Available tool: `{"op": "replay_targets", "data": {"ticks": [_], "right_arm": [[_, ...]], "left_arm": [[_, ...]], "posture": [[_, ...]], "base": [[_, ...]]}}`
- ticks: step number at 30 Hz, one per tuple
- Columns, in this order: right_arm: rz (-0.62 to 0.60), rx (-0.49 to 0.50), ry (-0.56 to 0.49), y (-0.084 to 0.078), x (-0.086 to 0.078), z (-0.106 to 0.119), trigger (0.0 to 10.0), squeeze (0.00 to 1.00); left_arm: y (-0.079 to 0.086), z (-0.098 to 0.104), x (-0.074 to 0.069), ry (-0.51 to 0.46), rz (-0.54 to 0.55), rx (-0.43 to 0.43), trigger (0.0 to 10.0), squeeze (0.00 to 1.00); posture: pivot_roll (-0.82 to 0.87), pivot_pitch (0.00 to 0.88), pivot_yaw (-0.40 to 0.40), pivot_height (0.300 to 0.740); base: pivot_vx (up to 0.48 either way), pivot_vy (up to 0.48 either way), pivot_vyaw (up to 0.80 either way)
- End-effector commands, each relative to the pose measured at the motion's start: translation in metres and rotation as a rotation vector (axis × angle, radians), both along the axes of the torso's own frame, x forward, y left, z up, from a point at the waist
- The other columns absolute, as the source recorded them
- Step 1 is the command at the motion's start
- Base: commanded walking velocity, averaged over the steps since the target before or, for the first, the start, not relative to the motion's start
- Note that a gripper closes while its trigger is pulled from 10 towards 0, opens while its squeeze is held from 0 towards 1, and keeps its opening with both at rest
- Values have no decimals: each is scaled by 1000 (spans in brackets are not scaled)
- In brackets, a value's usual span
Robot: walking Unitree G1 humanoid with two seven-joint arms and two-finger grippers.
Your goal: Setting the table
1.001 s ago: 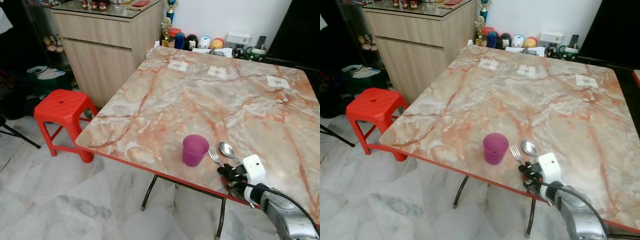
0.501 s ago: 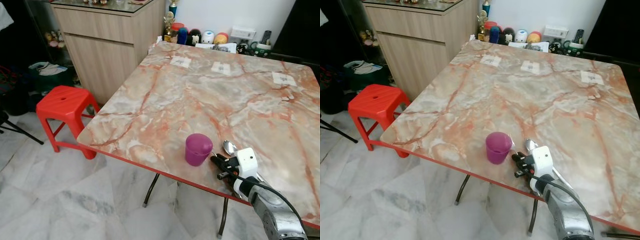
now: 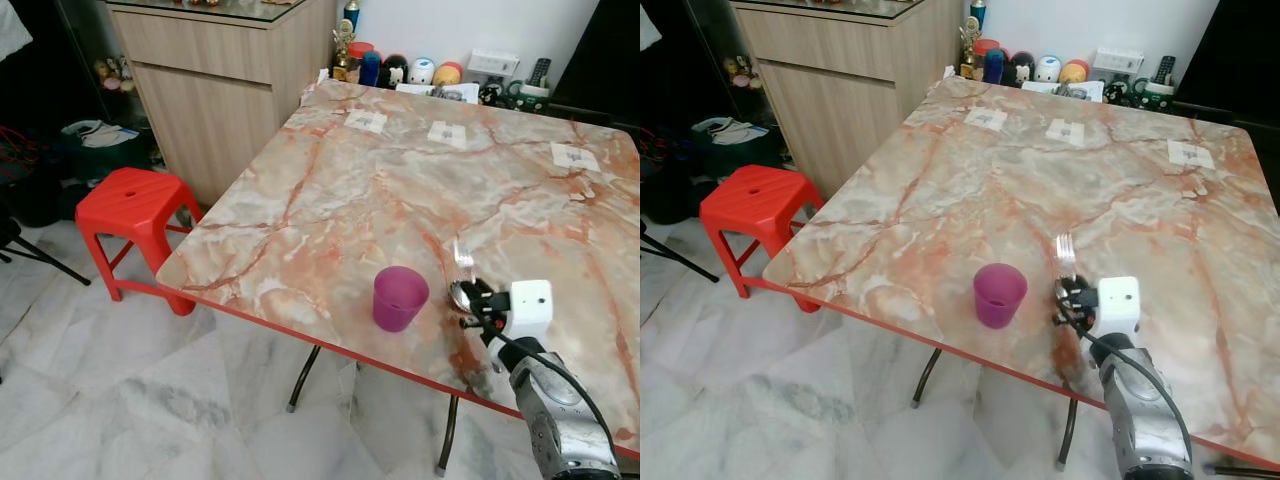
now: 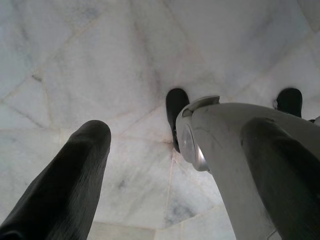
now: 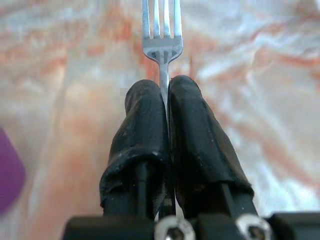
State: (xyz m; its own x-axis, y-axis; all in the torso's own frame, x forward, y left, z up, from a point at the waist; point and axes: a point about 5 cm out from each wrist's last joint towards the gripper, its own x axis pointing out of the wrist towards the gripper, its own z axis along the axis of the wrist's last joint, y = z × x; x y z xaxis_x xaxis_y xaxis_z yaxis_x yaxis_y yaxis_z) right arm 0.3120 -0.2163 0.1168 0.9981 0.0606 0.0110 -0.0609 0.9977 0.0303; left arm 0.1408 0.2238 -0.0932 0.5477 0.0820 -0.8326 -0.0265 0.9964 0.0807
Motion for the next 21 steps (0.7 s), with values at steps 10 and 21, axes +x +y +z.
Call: {"op": "replay_targets", "data": {"ticks": [10,21], "right_arm": [[-149,17,-86,12,-8,3,10000,0],[-211,-59,-144,3,-10,18,10000,0]], "left_arm": [[7,-4,-16,43,16,10,10000,0],[-8,-4,-5,29,8,1,10000,0]], "posture": [[-22,72,-11,740],[-43,30,-34,740]], "base": [[0,0,0],[0,0,0]]}}
